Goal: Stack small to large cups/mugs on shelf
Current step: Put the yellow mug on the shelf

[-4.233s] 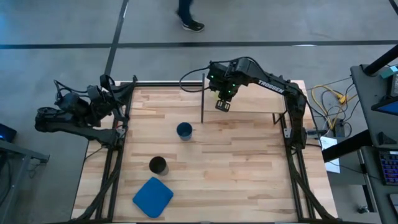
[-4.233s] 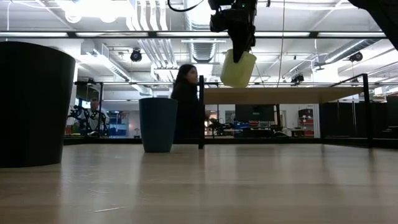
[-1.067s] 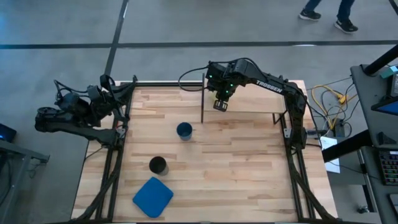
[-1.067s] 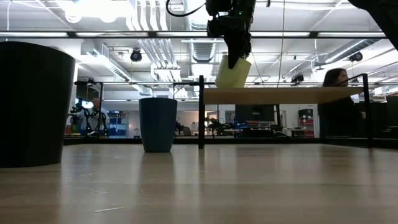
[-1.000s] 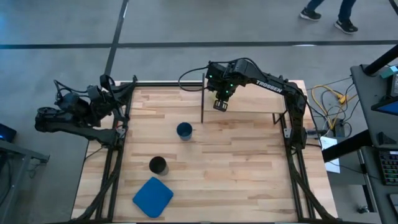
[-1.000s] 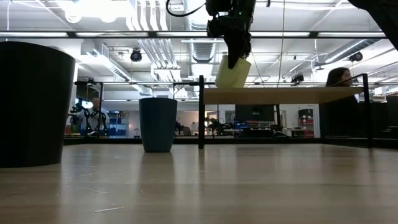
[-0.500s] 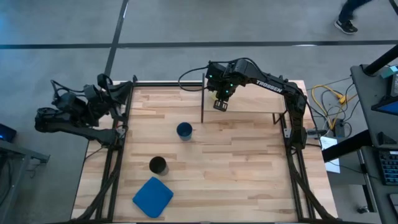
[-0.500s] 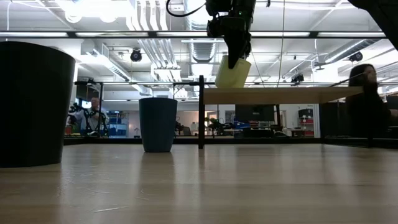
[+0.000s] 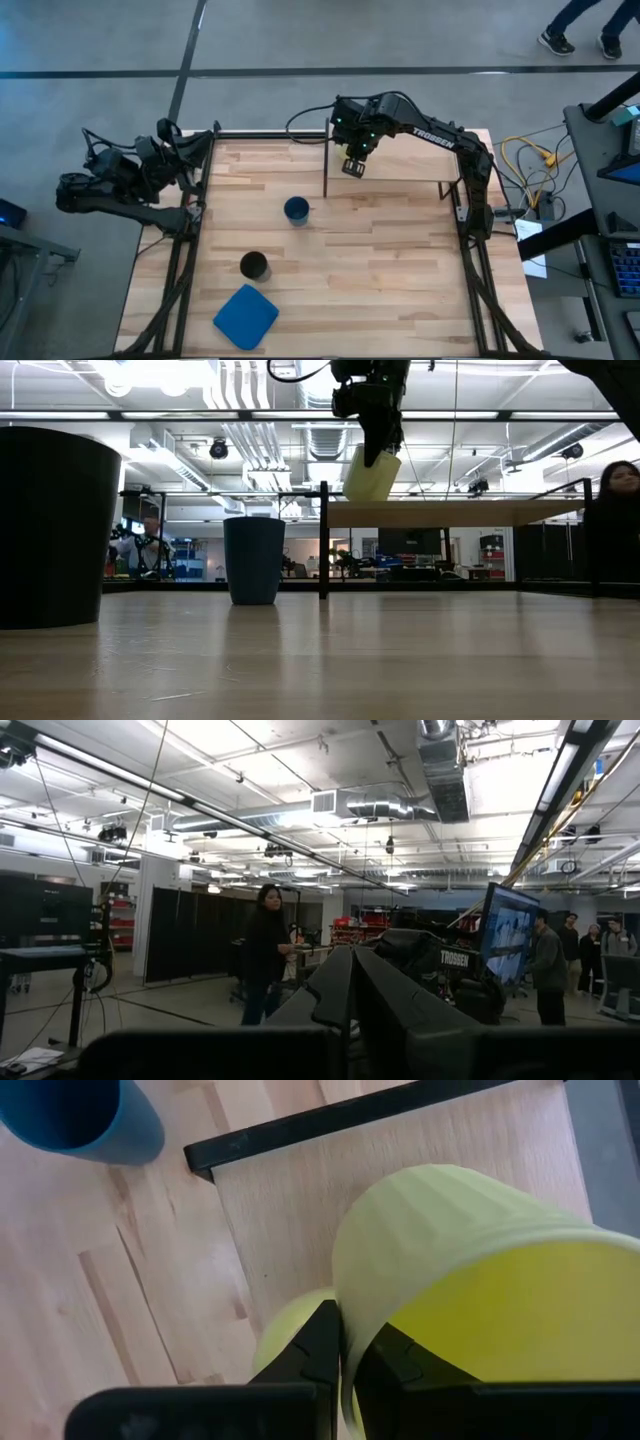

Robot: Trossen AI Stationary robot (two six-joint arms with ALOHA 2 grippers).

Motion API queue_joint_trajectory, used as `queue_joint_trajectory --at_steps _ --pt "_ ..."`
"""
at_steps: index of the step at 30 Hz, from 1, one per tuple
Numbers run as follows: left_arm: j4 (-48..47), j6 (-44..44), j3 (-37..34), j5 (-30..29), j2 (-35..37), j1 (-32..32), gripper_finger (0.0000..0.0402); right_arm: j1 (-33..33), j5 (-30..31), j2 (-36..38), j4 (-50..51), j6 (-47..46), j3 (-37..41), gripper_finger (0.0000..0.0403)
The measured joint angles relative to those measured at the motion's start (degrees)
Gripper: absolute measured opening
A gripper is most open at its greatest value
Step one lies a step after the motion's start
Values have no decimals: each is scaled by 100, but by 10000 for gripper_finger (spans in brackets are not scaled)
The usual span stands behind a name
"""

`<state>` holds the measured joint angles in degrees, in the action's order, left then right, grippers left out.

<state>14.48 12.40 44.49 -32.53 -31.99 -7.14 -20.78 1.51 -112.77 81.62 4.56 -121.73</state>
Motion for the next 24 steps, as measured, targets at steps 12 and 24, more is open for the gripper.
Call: queue_joint_trajectory --at_steps 12,24 --pt "2 2 0 0 -24 1 1 0 -45 0 105 -155 -2 13" --pt "0 2 0 0 -24 1 1 0 -48 0 97 -306 -19 13"
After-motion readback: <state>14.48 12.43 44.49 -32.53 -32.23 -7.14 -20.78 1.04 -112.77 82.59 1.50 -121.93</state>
